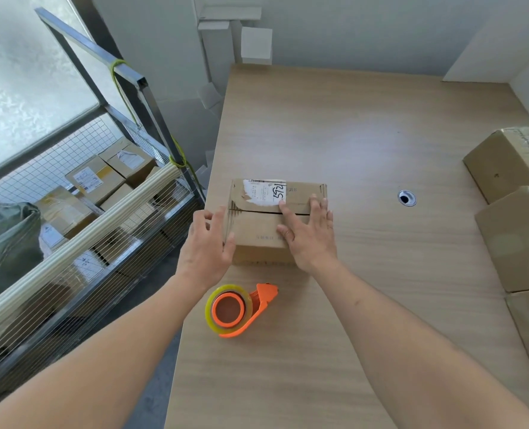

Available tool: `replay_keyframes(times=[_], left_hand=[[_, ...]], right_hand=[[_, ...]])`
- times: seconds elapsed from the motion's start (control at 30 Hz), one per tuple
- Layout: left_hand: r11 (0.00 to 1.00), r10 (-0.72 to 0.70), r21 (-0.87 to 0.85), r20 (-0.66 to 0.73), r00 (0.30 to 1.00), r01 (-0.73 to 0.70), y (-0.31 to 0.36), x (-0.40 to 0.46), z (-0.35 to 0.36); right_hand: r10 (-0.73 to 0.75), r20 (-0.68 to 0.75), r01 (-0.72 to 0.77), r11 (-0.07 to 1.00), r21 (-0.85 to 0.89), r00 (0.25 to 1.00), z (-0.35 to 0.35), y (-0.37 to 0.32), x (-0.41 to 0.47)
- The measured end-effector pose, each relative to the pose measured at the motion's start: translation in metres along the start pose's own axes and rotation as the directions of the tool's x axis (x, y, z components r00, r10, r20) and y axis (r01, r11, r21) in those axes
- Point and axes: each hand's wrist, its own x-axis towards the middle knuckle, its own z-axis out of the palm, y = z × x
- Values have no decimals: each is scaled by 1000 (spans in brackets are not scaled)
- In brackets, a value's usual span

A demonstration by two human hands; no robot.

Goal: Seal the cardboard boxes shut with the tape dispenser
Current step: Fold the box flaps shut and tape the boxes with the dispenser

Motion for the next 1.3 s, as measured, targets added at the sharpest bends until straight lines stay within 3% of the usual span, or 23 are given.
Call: replay_keyframes(times=[0.27, 0.37, 0.47, 0.57, 0.67, 0.73, 0.8, 0.93, 1.17, 1.3], left_hand=[[999, 42, 7, -33, 999, -42, 2, -76, 42], [999, -3, -47, 120, 993, 8, 8, -99, 50], [995, -62, 94, 351, 935, 30, 8, -118, 59], [983, -72, 181, 421, 904, -7, 9, -127, 69], [988, -43, 151, 382, 923, -16, 6, -132, 73], [999, 51, -6, 377, 925, -53, -3, -136, 65], [978, 190, -149, 364, 912, -144, -13, -140, 46], [909, 418, -118, 251, 873, -401, -31, -143, -2], [928, 371, -105, 140, 918, -359, -21, -114, -67], [909, 410, -148, 162, 898, -389, -15, -101, -88]], right_hand=[[-6, -23, 6, 1000, -17, 1000, 3, 1, -2], [-11, -14, 11, 1000, -22, 1000, 4, 1, -1], [-13, 3, 13, 1000, -6, 1000, 4, 1, -3], [-28, 12, 28, 1000, -6, 1000, 3, 1, -7], [-54, 13, 54, 998, -8, 998, 6, 4, -11], [-74, 15, 74, 997, -11, 997, 9, 7, -16], [-91, 13, 92, 996, -17, 996, 10, 8, -19], [-109, 33, 110, 994, -21, 994, 10, 8, -24], [-100, 77, 100, 995, 2, 992, 6, 0, -36], [-108, 113, 107, 994, 15, 988, 2, -1, -38]])
